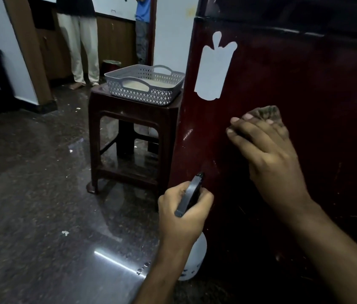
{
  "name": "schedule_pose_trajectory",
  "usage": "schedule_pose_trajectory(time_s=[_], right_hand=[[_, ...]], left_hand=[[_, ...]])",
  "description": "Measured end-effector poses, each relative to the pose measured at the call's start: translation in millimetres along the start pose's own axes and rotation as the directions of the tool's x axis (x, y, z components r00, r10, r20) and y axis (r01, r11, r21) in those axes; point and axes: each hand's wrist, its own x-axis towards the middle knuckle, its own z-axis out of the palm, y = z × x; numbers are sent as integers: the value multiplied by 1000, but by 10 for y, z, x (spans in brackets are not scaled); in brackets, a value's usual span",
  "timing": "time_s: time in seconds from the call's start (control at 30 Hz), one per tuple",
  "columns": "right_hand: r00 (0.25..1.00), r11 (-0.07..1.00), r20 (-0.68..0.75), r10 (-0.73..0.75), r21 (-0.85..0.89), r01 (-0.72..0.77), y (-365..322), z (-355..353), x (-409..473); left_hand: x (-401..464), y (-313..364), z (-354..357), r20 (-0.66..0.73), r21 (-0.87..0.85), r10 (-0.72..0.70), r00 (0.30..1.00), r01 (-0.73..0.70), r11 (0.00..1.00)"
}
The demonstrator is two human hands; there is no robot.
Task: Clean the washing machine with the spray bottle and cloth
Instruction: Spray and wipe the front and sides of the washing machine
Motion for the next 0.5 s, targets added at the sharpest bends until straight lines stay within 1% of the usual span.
schedule_pose_trajectory(time_s=[0.07, 0.13, 0.2, 0.27, 0.3, 0.37, 0.43, 0.47, 0.5], right_hand=[[1000, 999, 3, -24, 23, 24, -99, 160, 35], [995, 997, 69, -71, 36, 69, -193, 301, -30], [987, 997, 141, -75, 23, 72, -201, 326, -220], [983, 998, 173, -63, 0, 64, -168, 278, -433], [985, 998, 166, -54, -13, 57, -153, 248, -491], [996, 1000, 92, -4, -20, 6, -176, 293, -454], [998, 998, 25, 58, 27, -59, -306, 465, -329], [999, 999, 32, 29, 41, -30, -394, 566, -290], [996, 999, 81, -44, 36, 41, -469, 660, -327]], left_hand=[[43, -97, 34, -35, -19, -11, 999, 10, 1000], [85, -189, 57, -46, -30, 9, 999, -10, 1000], [92, -255, 74, -27, -29, 52, 998, -53, 998], [62, -308, 60, -9, -41, 86, 996, -86, 995], [42, -323, 55, -12, -39, 95, 995, -95, 995], [26, -393, 63, -48, -37, 109, 993, -111, 993], [39, -452, 79, -106, -32, 111, 988, -115, 993], [49, -465, 70, -137, -31, 107, 985, -112, 993], [49, -467, 62, -156, -32, 102, 982, -108, 994]])
